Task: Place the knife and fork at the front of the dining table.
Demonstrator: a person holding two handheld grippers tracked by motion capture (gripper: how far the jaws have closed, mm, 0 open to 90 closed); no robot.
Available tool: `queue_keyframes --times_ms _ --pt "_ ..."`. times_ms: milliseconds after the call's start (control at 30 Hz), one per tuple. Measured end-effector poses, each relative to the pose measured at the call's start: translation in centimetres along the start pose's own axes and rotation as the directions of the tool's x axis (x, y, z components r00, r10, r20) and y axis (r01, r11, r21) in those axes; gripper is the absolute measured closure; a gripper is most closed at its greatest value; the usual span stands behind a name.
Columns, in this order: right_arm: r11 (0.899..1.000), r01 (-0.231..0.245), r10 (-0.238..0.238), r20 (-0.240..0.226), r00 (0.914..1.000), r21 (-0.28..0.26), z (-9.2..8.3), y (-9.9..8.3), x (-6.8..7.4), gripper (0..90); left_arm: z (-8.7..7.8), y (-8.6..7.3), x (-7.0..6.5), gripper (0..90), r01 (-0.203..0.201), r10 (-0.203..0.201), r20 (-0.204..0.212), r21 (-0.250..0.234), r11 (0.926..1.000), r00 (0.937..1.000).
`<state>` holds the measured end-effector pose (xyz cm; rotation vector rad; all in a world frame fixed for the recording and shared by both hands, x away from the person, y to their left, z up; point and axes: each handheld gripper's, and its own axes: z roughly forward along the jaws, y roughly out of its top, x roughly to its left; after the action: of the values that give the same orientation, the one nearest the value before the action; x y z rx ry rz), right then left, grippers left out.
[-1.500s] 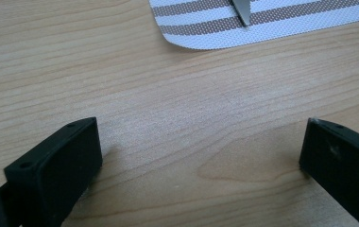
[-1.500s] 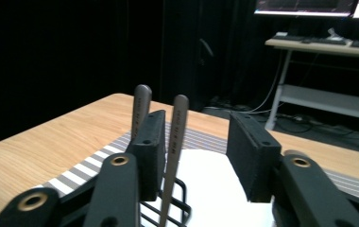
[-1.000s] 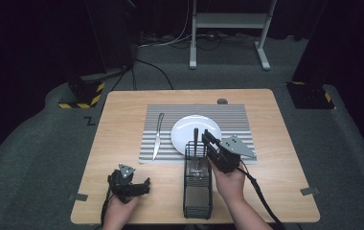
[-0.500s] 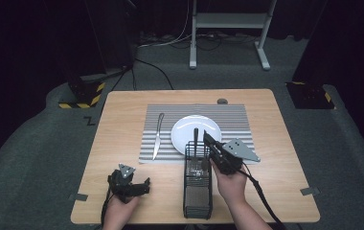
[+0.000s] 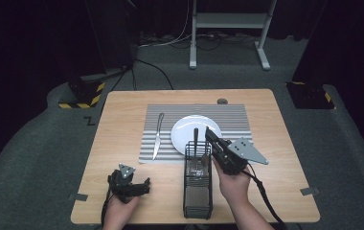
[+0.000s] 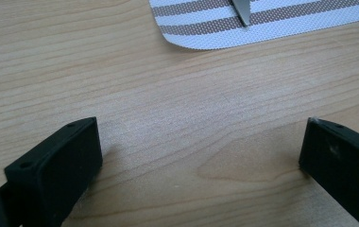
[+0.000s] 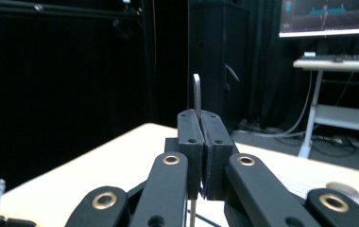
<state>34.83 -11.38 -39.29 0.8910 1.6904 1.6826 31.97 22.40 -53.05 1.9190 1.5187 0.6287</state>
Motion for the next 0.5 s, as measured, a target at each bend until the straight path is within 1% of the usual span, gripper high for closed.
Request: queue_keyframes --times_ms 33,67,100,200,233,300,367,433,500 --pt "1.0 0.008 -0.008 -0.003 1.0 -0.017 -0.3 0.6 0.2 88.7 0.0 0.0 0.0 0.1 0.0 0.0 0.0 0.0 1.0 1.0" --pt "1.0 0.012 -0.012 -0.004 0.9999 -0.026 -0.4 0.8 0.2 88.7 0.0 0.0 0.0 0.1 0.0 0.0 0.0 0.0 1.0 1.0" --pt "0.999 0.006 -0.006 -0.007 1.0 -0.037 -0.6 1.2 0.3 88.7 0.0 0.0 0.0 0.1 0.0 0.0 0.0 0.0 1.0 1.0" --pt "0.999 0.005 -0.005 -0.009 0.9999 -0.05 -0.9 1.7 0.4 88.7 0.0 0.0 0.0 0.2 0.004 -0.004 -0.002 0.0 1.0 1.0" --pt "0.997 0.009 -0.01 -0.014 0.9998 -0.073 -1.3 2.3 0.6 88.7 0.0 0.0 0.0 0.2 0.004 -0.004 -0.001 0.0 1.0 1.0" --pt "0.995 0.015 -0.016 -0.016 0.9997 -0.096 -1.8 3.1 0.7 88.7 0.0 0.0 0.0 0.2 0.003 -0.003 0.0 0.0 1.0 1.0" --pt "0.993 0.006 -0.008 -0.016 0.9998 -0.12 -2.4 4.0 0.6 88.7 0.0 0.0 0.0 0.2 0.003 -0.003 0.0 0.0 1.0 1.0" --pt "0.989 -0.014 0.011 -0.021 0.9997 -0.144 -3.0 4.9 0.4 88.8 0.0 0.0 0.0 0.2 0.004 -0.004 -0.002 0.0 1.0 1.0" --pt "0.986 -0.014 0.011 -0.024 0.9997 -0.164 -3.5 5.7 0.3 88.8 0.0 0.0 0.0 0.2 0.004 -0.004 -0.001 0.0 1.0 1.0"
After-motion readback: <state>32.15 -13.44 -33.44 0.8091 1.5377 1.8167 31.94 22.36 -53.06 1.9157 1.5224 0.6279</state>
